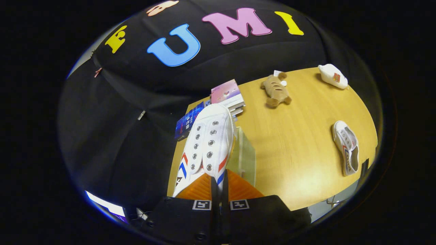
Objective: Open the storage box then place both shoes into the box .Put the left shoe in first, then the right shoe, with the right side of both shoes facing outward in a uniform manner.
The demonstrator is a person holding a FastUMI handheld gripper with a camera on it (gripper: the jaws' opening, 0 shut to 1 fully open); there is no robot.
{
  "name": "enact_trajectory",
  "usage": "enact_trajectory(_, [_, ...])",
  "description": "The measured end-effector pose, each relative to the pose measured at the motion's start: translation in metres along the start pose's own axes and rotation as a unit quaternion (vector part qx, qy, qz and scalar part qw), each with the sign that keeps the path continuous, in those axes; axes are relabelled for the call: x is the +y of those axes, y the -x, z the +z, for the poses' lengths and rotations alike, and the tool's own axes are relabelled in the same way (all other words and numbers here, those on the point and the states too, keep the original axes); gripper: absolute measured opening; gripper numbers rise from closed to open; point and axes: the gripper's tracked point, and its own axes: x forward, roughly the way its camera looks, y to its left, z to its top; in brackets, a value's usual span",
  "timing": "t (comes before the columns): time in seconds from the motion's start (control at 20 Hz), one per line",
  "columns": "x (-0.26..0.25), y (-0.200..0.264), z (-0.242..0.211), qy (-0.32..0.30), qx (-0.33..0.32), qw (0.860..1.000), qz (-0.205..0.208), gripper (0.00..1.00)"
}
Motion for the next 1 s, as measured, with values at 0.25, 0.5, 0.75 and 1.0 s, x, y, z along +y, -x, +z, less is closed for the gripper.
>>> enact_trajectory(0.25, [0.024,-0.050,-0.032,0.015,0.043,0.999,-0.011,0.05])
enact_trajectory(0.5, [0.022,-0.091,-0.060,0.023,0.079,0.996,-0.039,0.05])
enact_trajectory(0.75, [0.037,-0.117,-0.091,0.018,0.128,0.992,-0.012,0.24])
enact_trajectory(1.0, [0.038,-0.088,-0.060,0.039,0.086,0.995,0.028,0.99])
